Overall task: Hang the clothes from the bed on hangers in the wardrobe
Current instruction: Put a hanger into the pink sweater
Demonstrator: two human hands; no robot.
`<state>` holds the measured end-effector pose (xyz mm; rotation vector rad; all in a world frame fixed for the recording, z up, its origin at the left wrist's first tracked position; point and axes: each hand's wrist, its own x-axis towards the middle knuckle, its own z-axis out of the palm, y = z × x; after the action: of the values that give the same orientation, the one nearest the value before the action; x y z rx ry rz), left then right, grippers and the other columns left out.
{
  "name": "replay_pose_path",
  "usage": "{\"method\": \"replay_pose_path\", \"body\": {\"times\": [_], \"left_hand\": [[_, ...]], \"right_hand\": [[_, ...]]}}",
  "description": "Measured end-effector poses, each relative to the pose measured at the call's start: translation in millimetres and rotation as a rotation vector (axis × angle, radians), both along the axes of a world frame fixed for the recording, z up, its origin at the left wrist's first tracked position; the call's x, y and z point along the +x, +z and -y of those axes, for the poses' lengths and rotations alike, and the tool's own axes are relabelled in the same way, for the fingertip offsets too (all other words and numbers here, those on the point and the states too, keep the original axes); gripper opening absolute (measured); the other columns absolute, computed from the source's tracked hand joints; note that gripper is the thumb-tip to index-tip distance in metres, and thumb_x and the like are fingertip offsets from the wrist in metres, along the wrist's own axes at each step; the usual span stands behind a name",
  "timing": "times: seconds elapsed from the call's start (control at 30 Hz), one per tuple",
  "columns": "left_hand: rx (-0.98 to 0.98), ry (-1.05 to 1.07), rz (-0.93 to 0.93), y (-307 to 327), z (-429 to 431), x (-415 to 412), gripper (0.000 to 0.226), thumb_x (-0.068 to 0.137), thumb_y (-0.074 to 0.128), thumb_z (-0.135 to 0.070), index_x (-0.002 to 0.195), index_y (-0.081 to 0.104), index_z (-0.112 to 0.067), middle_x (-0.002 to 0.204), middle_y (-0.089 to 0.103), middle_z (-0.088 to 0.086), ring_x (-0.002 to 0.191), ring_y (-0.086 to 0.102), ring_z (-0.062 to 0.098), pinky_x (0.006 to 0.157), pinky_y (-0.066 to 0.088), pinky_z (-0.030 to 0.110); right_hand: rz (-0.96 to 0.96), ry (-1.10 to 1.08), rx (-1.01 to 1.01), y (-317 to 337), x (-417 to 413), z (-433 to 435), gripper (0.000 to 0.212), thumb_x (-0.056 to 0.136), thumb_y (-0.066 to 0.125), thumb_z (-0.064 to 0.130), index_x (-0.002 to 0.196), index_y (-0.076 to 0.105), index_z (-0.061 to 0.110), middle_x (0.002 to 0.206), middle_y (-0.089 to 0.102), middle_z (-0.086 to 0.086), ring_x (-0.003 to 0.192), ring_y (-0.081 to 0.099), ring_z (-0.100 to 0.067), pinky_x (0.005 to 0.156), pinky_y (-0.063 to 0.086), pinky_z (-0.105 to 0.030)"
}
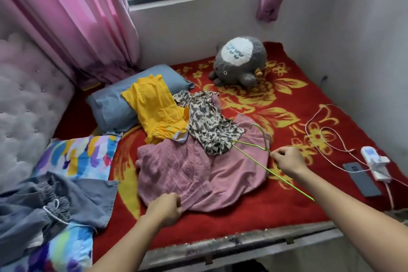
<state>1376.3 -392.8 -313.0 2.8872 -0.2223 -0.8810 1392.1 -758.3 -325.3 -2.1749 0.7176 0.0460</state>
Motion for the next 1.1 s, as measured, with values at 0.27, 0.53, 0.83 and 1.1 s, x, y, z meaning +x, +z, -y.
{"method": "replay_pose_path", "body": {"times": [0.27, 0.53, 0.83, 1.1], "left_hand": [[-0.046, 0.248, -0.162, -68, 4, 61, 0.009, 0.082, 0.051, -0.031, 0.078, 0.059, -0.029, 0.095, 0.069, -0.003, 0.094, 0.064, 0.02, 0.069, 0.045, 0.03], [0.02, 0.289, -0.266, -198, -19, 67, 0.028, 0.086, 0.051, -0.031, 0.11, 0.06, -0.022, 0.118, 0.062, 0.002, 0.111, 0.057, 0.024, 0.085, 0.046, 0.033], [0.12, 0.132, -0.107, -302, -49, 80, 0.057, 0.085, 0.06, -0.038, 0.137, 0.042, -0.021, 0.134, 0.042, 0.008, 0.128, 0.038, 0.027, 0.098, 0.038, 0.037], [0.018, 0.026, 0.16, -364, -85, 67, 0.06, 0.055, 0.079, -0.012, 0.113, 0.065, -0.017, 0.094, 0.061, 0.005, 0.09, 0.06, 0.027, 0.07, 0.049, 0.039]], "right_hand": [[-0.111, 0.073, -0.03, -92, 142, -3, 0.017, 0.083, 0.062, 0.013, 0.068, 0.07, 0.011, 0.079, 0.072, -0.013, 0.082, 0.066, -0.032, 0.069, 0.045, -0.033], [-0.278, 0.213, -0.137, -240, 184, -34, 0.02, 0.087, 0.061, 0.021, 0.102, 0.073, 0.017, 0.106, 0.071, -0.011, 0.101, 0.064, -0.033, 0.083, 0.049, -0.038], [0.156, 0.833, -0.266, -283, 126, -161, 0.019, 0.08, 0.049, 0.023, 0.086, 0.066, 0.016, 0.082, 0.062, -0.005, 0.082, 0.058, -0.028, 0.065, 0.051, -0.039], [-0.09, 1.129, -0.642, -351, 104, -223, 0.062, 0.078, 0.047, 0.069, 0.119, 0.059, 0.023, 0.12, 0.06, -0.002, 0.116, 0.054, -0.025, 0.087, 0.039, -0.044]]}}
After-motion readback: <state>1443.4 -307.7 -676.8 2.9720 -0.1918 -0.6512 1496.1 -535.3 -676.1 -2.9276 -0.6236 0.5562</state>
